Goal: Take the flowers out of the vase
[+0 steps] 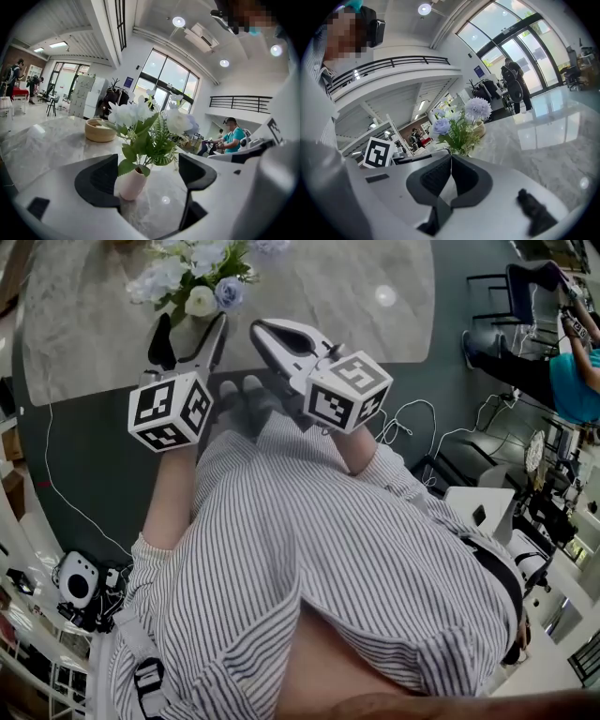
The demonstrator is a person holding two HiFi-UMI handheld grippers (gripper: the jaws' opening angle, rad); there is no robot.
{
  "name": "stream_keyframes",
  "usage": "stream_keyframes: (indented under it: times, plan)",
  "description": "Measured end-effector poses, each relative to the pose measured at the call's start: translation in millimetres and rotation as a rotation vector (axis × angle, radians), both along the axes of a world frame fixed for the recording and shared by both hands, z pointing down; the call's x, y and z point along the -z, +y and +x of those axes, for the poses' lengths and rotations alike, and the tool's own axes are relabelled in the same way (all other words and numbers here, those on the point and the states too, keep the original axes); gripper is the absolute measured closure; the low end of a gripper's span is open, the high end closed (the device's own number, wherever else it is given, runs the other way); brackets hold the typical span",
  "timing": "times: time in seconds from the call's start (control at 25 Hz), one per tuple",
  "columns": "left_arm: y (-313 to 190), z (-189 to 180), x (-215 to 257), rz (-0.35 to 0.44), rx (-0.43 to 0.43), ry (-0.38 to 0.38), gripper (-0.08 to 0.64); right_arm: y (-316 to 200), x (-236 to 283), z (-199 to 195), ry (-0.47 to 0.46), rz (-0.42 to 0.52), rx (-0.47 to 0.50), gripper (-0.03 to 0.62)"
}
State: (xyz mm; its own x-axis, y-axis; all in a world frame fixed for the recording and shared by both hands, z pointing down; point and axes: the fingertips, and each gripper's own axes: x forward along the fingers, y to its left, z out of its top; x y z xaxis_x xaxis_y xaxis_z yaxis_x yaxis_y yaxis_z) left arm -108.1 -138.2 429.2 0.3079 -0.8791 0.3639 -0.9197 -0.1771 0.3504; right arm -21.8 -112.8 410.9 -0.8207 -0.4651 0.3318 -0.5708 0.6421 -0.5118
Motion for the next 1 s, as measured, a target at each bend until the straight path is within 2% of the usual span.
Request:
stream_keyframes:
  times: [0.28, 0.76, 1.0]
  plan:
    - [-10.5, -4.5, -5.9, -0.002, -0.004, 0.003, 0.172, -4.2, -5.1, -0.8, 0.006, -0.005, -0.002, 0.577]
    - [-22.7, -0.6, -6.8, 0.011, -0.071, 0.013, 0.170, -25.0, -9.4, -0.7, 0.024, 0.003, -0.051, 0.577]
    - [-24.8, 0.5, -8.3, 0.024, -0.097, -0.030, 0.170, -31.0, -11.6, -6.2, 0.025, 0.006, -0.050, 0.577]
